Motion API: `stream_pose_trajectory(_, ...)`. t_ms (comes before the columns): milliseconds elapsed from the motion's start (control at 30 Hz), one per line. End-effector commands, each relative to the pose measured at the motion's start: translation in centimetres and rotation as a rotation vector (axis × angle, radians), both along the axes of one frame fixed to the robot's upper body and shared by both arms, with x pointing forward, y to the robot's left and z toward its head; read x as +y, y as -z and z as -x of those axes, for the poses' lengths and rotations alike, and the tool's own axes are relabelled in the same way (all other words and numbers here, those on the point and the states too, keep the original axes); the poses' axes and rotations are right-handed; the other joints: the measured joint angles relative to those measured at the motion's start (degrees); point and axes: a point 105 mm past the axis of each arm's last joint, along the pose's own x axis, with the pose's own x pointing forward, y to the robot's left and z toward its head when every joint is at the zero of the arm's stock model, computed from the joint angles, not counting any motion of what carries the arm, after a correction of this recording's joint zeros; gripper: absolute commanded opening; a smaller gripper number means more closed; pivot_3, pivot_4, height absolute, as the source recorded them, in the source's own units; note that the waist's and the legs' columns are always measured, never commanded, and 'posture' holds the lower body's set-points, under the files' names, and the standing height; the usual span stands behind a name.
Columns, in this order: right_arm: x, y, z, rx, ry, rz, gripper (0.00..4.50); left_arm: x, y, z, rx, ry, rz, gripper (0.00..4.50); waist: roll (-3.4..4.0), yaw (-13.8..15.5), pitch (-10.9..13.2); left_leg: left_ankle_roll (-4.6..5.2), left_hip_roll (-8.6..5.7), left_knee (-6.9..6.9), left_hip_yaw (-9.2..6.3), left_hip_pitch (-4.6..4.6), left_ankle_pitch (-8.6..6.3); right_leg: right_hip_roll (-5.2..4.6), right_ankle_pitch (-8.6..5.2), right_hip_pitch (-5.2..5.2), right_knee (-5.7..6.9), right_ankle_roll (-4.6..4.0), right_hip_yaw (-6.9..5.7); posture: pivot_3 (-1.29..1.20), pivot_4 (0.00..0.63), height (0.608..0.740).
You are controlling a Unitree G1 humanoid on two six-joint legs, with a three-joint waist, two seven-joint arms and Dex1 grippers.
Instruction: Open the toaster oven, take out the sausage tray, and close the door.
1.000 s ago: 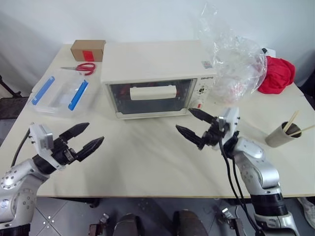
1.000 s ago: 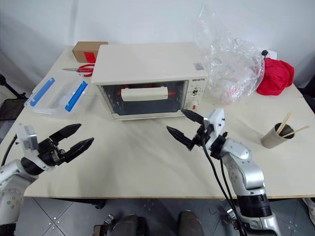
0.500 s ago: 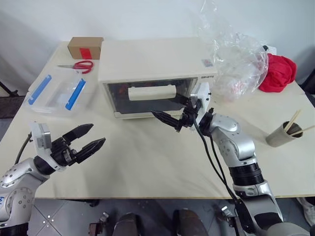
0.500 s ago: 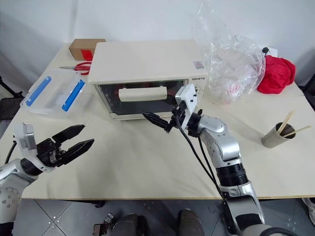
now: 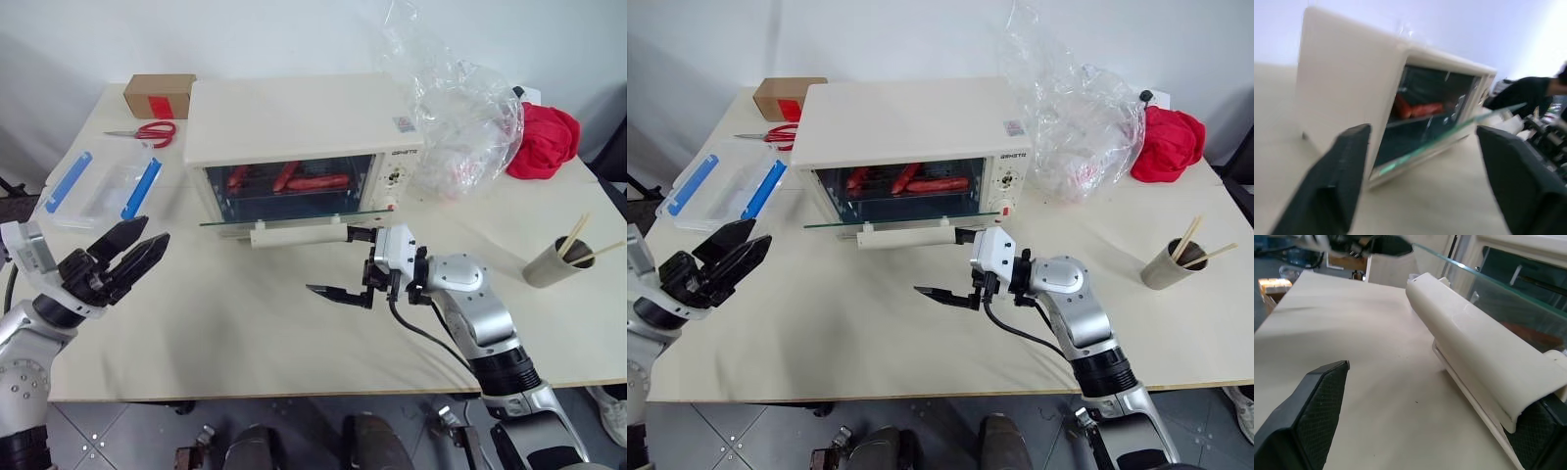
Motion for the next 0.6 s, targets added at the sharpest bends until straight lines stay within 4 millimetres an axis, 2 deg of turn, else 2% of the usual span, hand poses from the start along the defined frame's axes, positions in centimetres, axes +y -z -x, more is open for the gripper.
stream_pose_trajectory(33, 0.8, -1.1, 0.7, -0.072, -0.045, -0.024, 4.50, -1.4, -0.6, -1.7, -0.036, 0.026, -0.022, 2.16, 0.00, 0.1, 0.0, -0.01, 0.00, 0.01, -0.01, 0.00, 0.01, 0.01, 0.00, 0.01, 0.00, 0.00, -0.01, 0.00, 0.150, 0.740)
stream_pose_trajectory(167, 0.9, -1.0, 0.6, -0.083, -0.041, -0.019, 4.50, -3.3, -1.3, -4.3, -0.090, 0.030, 0.009, 0.91, -0.01, 0.0, 0.0, 0.00, -0.04, 0.05, 0.00, 0.00, 0.01, 0.01, 0.00, 0.02, 0.02, 0.00, -0.01, 0.00, 0.150, 0.740)
stream_pose_trajectory(267, 0.8, -0.5, 0.5, -0.096, -0.039, 0.017, 4.50, -4.7, -1.4, -5.5, -0.103, 0.060, 0.010, 0.02, -0.01, -0.2, 0.0, 0.00, -0.03, 0.05, -0.03, 0.00, 0.01, 0.03, 0.00, 0.01, 0.06, 0.00, -0.06, 0.00, 0.150, 0.740)
stream_pose_trajectory(433, 0.0, -0.3, 0.5, -0.098, -0.009, 0.023, 4.50, -6.5, -0.3, -5.3, -0.074, 0.155, -0.051, 0.02, -0.01, -0.2, 0.0, 0.00, -0.03, 0.04, -0.05, 0.00, 0.01, 0.02, 0.00, 0.00, 0.08, 0.00, -0.10, 0.00, 0.150, 0.740)
stream_pose_trajectory(533, -0.7, 0.0, 0.5, -0.098, 0.015, 0.038, 4.50, -6.7, 0.4, -5.0, -0.052, 0.190, -0.084, 0.02, -0.01, 0.0, 0.0, 0.01, -0.04, 0.08, -0.08, 0.00, 0.02, -0.01, 0.00, 0.03, 0.09, 0.00, -0.11, 0.00, 0.150, 0.740)
stream_pose_trajectory(600, -2.5, 0.6, 0.8, -0.073, 0.074, 0.052, 4.50, -6.9, 1.2, -4.5, -0.022, 0.233, -0.109, 0.02, -0.01, 0.4, 0.0, 0.02, -0.05, 0.10, -0.08, -0.01, 0.02, -0.04, 0.00, 0.05, 0.07, 0.00, -0.11, 0.00, 0.150, 0.740)
